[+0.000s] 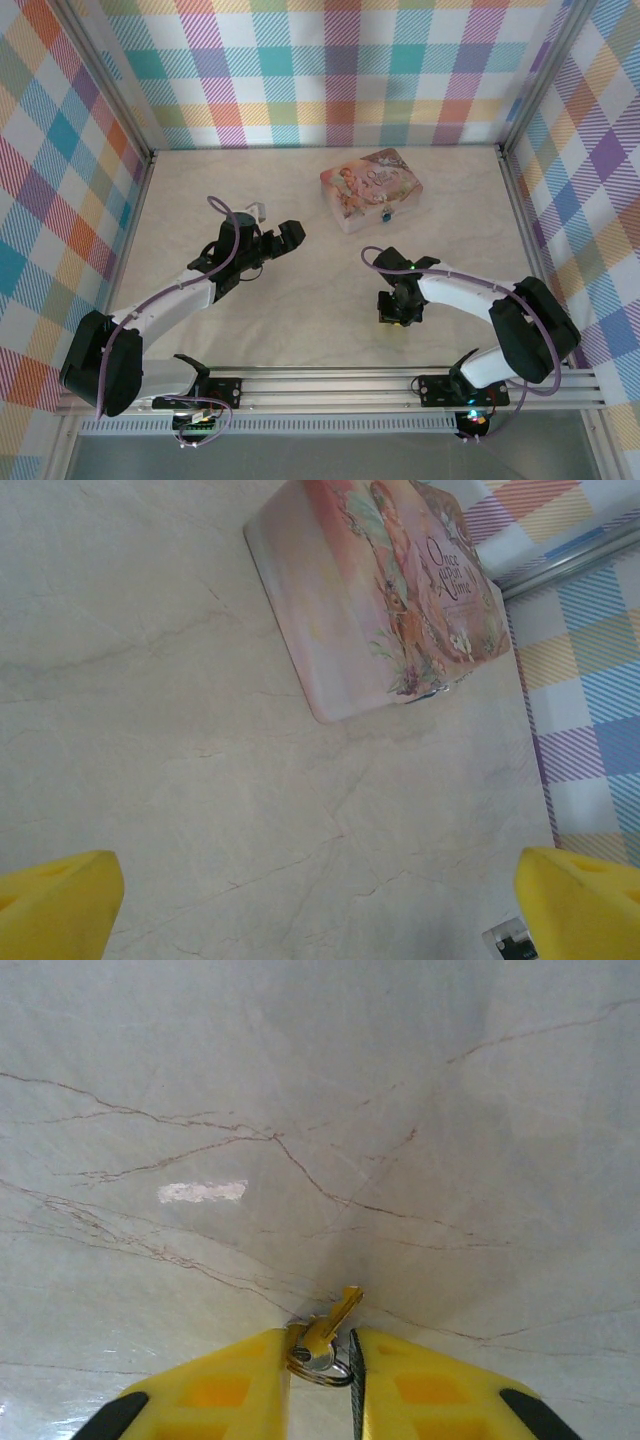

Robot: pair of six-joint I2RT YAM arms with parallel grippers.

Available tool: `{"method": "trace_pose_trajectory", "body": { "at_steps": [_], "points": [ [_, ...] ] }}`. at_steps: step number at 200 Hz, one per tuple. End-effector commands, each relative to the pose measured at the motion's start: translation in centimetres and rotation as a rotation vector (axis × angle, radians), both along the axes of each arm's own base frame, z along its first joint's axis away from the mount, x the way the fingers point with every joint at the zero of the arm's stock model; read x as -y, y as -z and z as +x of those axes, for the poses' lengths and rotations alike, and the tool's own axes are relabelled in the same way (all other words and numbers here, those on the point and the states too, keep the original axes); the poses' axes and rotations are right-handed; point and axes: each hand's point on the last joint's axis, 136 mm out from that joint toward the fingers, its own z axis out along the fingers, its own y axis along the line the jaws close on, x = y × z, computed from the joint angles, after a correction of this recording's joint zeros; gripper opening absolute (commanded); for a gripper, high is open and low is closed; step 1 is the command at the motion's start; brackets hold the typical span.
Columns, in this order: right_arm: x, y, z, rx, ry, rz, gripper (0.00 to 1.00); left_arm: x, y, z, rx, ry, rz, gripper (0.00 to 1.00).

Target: Unlock the padlock with the key

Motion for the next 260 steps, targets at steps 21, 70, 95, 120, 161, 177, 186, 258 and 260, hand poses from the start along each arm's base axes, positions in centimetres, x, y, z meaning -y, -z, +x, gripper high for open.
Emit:
{"method": "trace_pose_trajectory", "body": {
  "at_steps": [21,70,95,120,161,177,186,258,260],
  "points": [
    [0.4,-0.2,-0.6,-0.019,-0.003,-0.037,0.16,-0.2,0.0,-0.6,0.007,0.003,0.024,1.0],
    [0.7,-0.8,-0.4,0.012,-0.011,-0.045,0.08,-0.3,-0.3,-0.6,0.012,0.001,0.03,1.0],
    [0.8,-1.2,-0.1,0.038,-0.017,-0.046,0.01,-0.3,-0.4,-0.6,0.013,0.0,0.032,1.0],
    [0.5,-1.8,0.5,0.087,-0.023,-0.018,0.0,-0.5,-0.6,-0.6,0.016,-0.005,0.03,1.0],
    [-1.2,-3.6,1.9,0.19,-0.015,0.095,0.0,0.0,-1.7,-0.6,0.028,0.007,-0.006,1.0],
    [-2.1,-5.2,3.1,0.262,0.002,0.159,0.0,0.6,-2.5,-0.6,0.039,0.022,-0.05,1.0],
    [-2.8,-6.5,3.9,0.315,0.018,0.206,0.0,1.1,-3.1,-0.6,0.05,0.042,-0.084,0.99],
    [-6.7,-18.3,10.1,0.646,0.313,0.637,0.0,7.0,-9.2,-2.9,0.24,0.251,-0.175,0.86],
    [-6.8,-18.5,10.1,0.649,0.32,0.646,0.0,7.1,-9.3,-3.0,0.243,0.255,-0.176,0.85]
  ]
}}
